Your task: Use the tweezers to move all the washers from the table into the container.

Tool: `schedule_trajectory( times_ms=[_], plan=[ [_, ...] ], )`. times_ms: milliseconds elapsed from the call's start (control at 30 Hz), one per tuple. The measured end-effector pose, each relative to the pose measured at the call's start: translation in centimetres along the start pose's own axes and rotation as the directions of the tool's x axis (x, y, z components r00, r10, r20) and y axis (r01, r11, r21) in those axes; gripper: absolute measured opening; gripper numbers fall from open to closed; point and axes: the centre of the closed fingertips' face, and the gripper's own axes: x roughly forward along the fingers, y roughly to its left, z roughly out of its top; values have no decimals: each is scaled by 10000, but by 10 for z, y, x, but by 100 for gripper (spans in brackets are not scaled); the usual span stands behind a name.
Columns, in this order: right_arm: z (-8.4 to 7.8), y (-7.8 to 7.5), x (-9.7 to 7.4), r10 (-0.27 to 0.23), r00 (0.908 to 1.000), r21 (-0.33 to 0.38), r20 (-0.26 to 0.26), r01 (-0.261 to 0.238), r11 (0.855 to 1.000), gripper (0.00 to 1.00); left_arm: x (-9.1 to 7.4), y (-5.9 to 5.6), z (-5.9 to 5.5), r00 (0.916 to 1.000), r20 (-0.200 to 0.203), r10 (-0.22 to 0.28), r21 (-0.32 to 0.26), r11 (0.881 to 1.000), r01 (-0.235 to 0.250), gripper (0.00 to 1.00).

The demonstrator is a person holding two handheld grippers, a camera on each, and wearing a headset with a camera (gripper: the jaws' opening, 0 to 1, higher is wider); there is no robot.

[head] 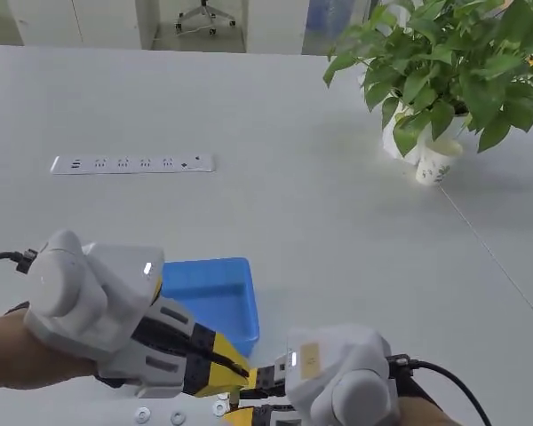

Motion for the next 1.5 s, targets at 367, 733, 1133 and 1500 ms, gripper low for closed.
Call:
schedule_trajectory(
  times_ms=[367, 733, 1133, 1500],
  plan=[
    [-1, 0, 0, 43, 10000, 254, 30, -44, 9997, 9, 0, 0, 0, 10000, 13, -20, 29, 10000, 20, 4],
    [0, -1, 1, 50, 10000, 525, 28, -51, 9986, 8, -2, -1, -1, 10000, -13, -14, 4, 10000, 14, 4],
    [0, 0, 1, 40, 10000, 535, -39, -38, 9986, 8, -2, -1, -1, 9999, -139, -28, 39, 10000, 29, 4],
    [10, 0, -2, 102, 9999, 445, 68, -105, 9990, 8, -12, -4, 5, 9999, -73, 74, 22, 10000, -74, 4]
  ],
)
